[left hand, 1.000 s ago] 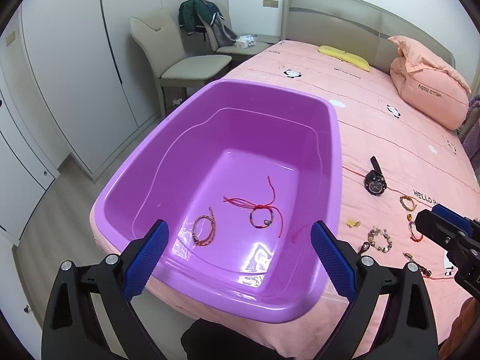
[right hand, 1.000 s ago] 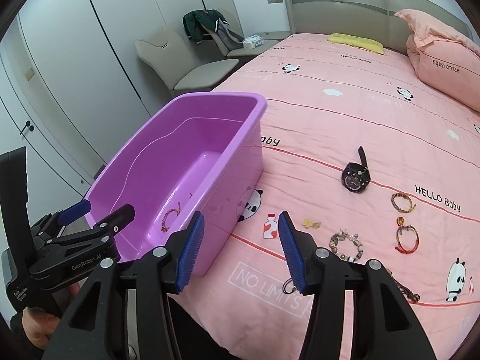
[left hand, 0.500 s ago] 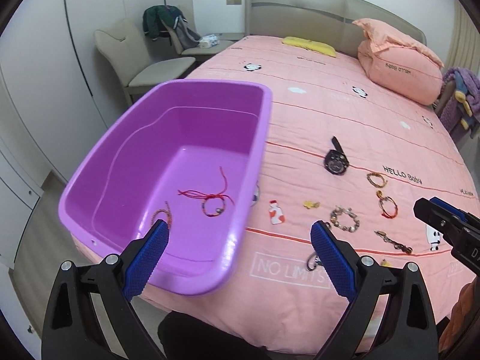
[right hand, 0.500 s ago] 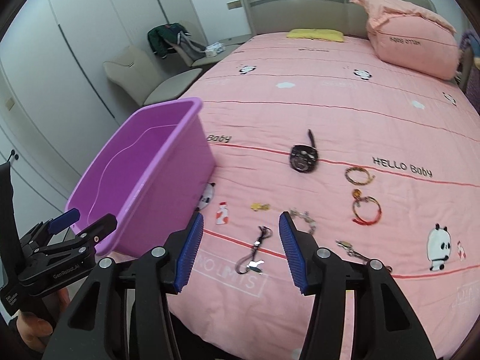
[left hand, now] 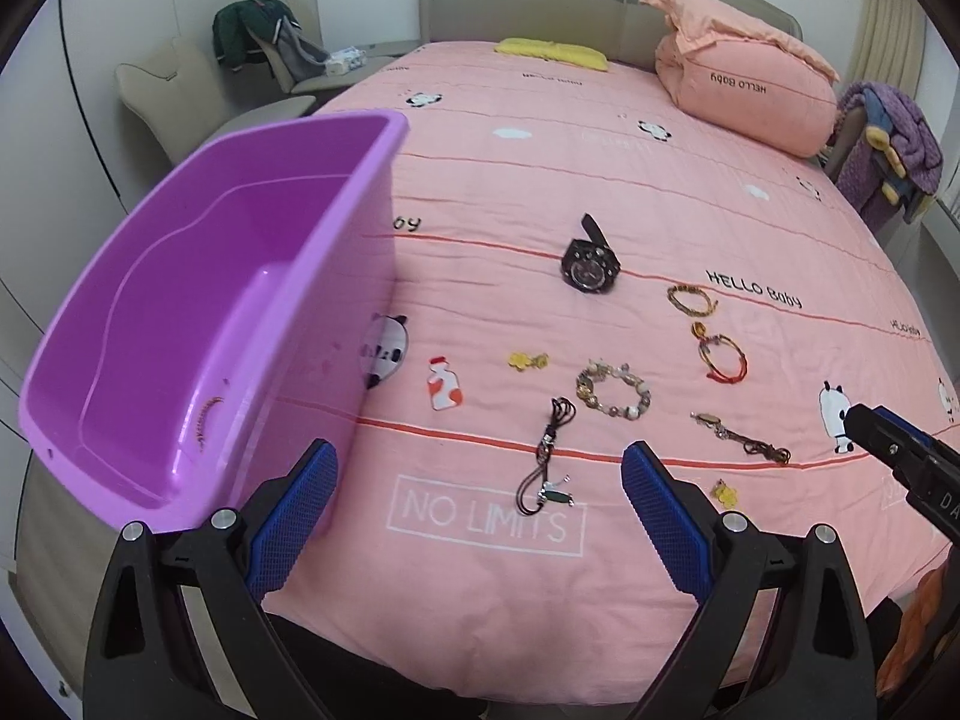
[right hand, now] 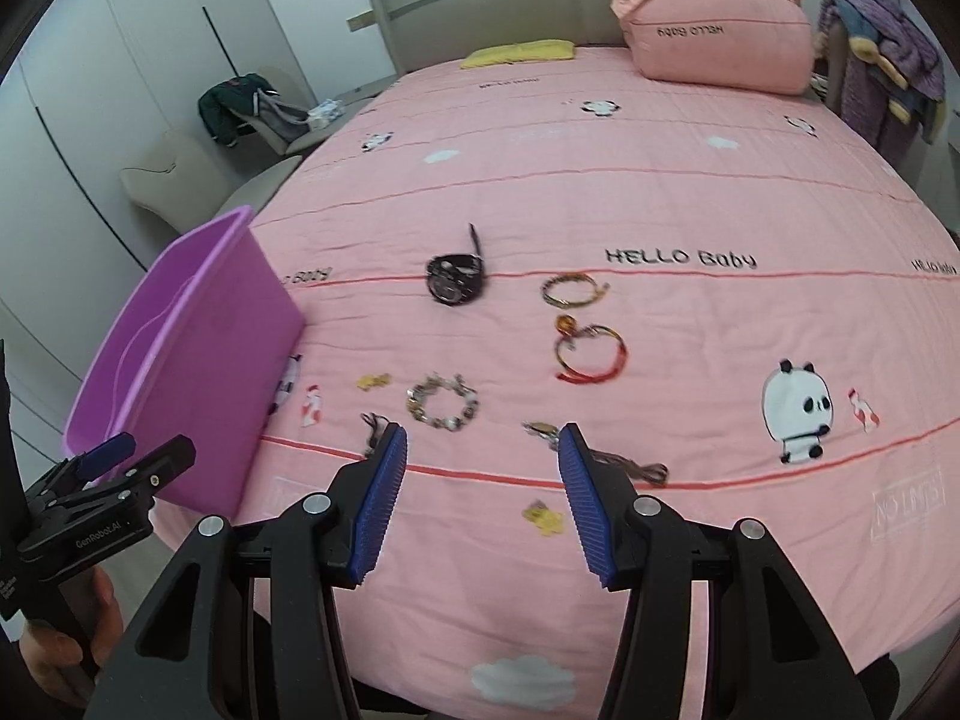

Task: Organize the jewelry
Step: 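Move both open tools back over the remaining jewelry on the bed, then grasp black cord necklace with left tool while right tool grasps yellow flower charm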

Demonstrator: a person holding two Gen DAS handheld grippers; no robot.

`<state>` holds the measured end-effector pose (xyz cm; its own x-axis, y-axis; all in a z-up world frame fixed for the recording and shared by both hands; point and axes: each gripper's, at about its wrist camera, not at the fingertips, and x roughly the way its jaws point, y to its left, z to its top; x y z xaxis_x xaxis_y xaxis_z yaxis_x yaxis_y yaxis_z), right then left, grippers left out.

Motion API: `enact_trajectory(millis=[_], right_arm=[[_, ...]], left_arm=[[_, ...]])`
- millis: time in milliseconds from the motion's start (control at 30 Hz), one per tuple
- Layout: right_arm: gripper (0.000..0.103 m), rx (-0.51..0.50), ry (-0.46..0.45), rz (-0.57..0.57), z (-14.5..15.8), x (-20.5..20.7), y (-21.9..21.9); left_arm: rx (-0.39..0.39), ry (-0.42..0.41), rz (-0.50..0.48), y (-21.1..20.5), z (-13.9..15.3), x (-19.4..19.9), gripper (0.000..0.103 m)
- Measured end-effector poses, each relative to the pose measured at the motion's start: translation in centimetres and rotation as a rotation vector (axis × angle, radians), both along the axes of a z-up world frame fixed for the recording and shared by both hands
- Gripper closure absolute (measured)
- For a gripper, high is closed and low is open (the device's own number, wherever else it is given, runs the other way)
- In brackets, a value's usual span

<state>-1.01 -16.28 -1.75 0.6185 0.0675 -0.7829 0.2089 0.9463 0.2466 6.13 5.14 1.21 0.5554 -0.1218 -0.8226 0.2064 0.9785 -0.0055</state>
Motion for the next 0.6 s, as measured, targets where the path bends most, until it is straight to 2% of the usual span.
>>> enact_trajectory(millis=[233, 600], right_arm=[[0.052, 0.01, 0.05, -0.016, -4.5, -0.7, -0.7], [0.052, -0.007, 0.112, 0.009, -10.0, 0.5, -0.3]], left_arm=[[0.033, 0.015, -0.042, -2.2, -3.4, -0.2, 0.009], [0.029, 0.057, -0.061, -3.0, -8.5, 1.1, 0.009]])
